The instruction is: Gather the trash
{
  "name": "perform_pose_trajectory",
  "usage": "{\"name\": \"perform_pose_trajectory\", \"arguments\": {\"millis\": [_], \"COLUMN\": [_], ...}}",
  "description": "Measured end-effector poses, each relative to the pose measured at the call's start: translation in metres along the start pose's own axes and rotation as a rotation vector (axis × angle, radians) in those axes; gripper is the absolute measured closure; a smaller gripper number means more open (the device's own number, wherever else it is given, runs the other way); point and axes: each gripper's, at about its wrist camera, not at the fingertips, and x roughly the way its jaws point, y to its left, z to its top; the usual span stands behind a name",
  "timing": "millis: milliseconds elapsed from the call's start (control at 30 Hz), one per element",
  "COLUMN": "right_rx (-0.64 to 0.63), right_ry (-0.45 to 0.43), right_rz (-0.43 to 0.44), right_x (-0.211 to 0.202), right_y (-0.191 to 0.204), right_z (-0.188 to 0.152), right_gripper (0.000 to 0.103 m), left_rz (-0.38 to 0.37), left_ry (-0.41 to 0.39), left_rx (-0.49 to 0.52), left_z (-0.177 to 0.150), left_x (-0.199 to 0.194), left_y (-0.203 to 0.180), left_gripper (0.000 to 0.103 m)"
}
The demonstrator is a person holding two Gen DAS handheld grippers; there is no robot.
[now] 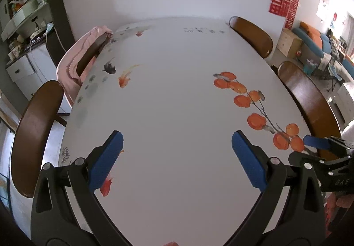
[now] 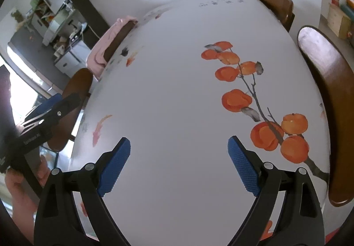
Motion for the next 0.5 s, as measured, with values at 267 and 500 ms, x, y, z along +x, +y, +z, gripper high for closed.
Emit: {"name": "perform_pose_trajectory", "arguments": {"millis": [267,500], "right_rx": [0.013,0.038], "right_ry": [-0.015,-0.009], "right_rz": [-0.026,-0.047], "right_x": [-0.002,-0.001], "right_y": [-0.005,-0.010], "right_z": [-0.003,-0.007], "right_gripper": [0.014,0.014], "left_rz": [-0.075,-0.088], "left_ry": [0.000,0.000], "left_rx": [0.021,0.043], "left_z": [-0.002,-0.009], "left_x": [0.003,0.008], "left_y": [-0.007,-0.015], "left_gripper": [0.007,0.007]}}
